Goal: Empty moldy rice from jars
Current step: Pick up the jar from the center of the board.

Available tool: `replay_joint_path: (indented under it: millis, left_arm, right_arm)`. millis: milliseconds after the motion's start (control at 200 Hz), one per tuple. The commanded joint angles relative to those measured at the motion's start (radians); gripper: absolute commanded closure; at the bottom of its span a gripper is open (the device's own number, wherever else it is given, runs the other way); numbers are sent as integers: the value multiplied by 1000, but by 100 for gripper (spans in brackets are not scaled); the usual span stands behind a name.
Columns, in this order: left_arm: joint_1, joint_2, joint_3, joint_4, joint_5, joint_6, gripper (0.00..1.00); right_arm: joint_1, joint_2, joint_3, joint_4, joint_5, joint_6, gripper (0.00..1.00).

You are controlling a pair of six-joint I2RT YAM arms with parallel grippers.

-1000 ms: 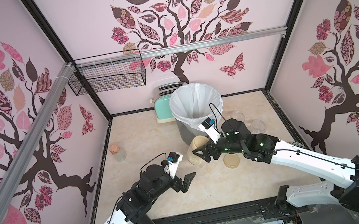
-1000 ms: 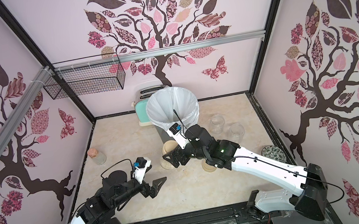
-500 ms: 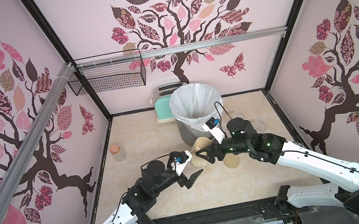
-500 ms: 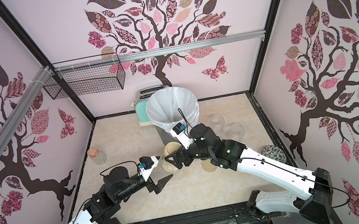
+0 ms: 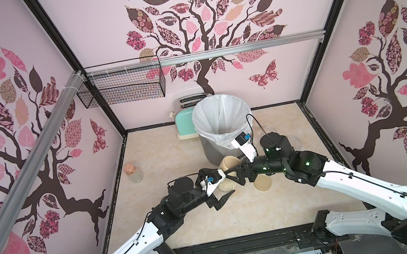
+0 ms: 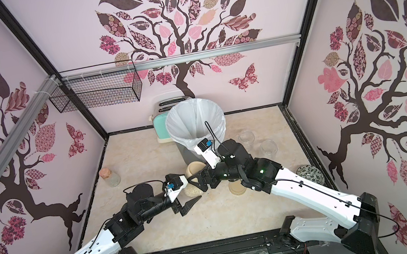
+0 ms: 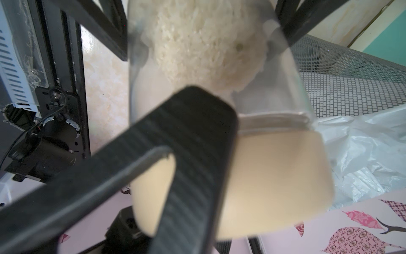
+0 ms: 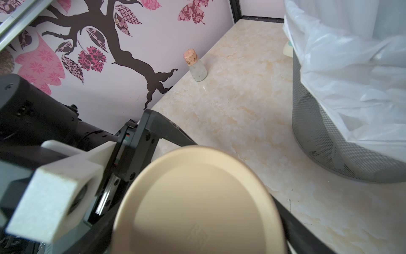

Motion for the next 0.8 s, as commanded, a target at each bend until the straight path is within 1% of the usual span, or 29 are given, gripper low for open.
replay_joint_path:
  millis: [0, 160, 380, 485, 505, 625, 795]
  left_arm:
    - [-3, 16, 27, 68, -7, 12, 2]
    - [-4, 45, 40, 124, -21, -8, 2]
    - [-3, 76, 49, 155, -27, -24, 2]
    - [-4, 75, 52, 155, -38, -33, 3]
    - [-4, 73, 51, 188, -43, -34, 3]
    - [-4, 52, 40, 234, -65, -53, 4]
    - [-3, 52, 51, 223, -55, -51, 6]
  right_arm:
    - [-2, -41, 49, 106, -38, 31, 33]
    - [-3, -58, 27, 117, -32, 46, 33]
    - [-4, -78, -3, 140, -38, 73, 33]
    - [-3, -84, -15, 146, -41, 80, 33]
    - [-4, -86, -17, 148, -40, 82, 33]
    - [-7, -89, -29, 151, -38, 85, 33]
    - [-15, -92, -50, 171, -46, 99, 33]
